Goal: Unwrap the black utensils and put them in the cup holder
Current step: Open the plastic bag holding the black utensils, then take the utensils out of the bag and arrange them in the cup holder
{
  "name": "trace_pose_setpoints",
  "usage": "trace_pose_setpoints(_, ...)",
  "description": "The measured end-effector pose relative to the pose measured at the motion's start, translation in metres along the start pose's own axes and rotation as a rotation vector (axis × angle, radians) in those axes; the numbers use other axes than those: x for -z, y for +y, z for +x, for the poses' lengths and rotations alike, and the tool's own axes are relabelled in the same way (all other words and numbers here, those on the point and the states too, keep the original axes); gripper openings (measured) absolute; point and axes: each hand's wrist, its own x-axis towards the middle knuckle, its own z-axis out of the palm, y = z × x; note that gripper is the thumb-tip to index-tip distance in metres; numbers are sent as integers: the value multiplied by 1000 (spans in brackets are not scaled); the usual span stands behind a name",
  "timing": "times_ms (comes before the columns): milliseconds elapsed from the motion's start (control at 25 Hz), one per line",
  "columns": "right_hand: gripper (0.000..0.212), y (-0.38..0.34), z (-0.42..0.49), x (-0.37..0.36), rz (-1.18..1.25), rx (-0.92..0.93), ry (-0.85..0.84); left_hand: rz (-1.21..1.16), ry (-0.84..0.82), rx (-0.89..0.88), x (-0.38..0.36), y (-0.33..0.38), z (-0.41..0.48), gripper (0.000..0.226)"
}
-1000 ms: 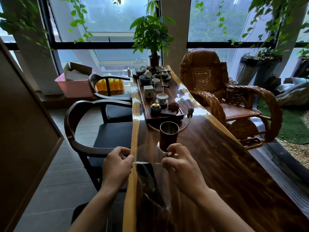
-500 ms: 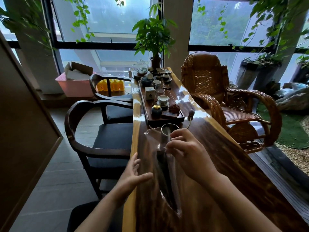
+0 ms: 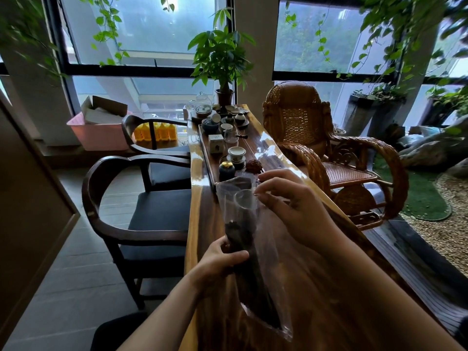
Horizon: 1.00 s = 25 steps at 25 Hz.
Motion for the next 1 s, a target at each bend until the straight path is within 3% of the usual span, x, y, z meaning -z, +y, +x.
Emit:
trace_pose_setpoints(200,53,9,-13,-2,113,-121,26,-230,170,-20,-5,-11,7,69)
trace_pose_setpoints(320,60,23,-31,-2,101,-239,76,-438,238,-86,-4,-4,9,66)
trace_pose_setpoints(560,51,50,-69,-11,94,-389,70,-683,275,-127,-3,20,8,67)
trace_pose_setpoints(720,10,57,-75,-21,139,-395,235,-765,273,-144,-8,28,11,70)
trace_pose_setpoints(880,12,59,-72,-22,218,-354,309,-756,200,-151,-7,23,14,76)
trace_pose_setpoints(1000,8,62,-67,-17,365,-394,405,-752,105,-187,-13,21,19,102)
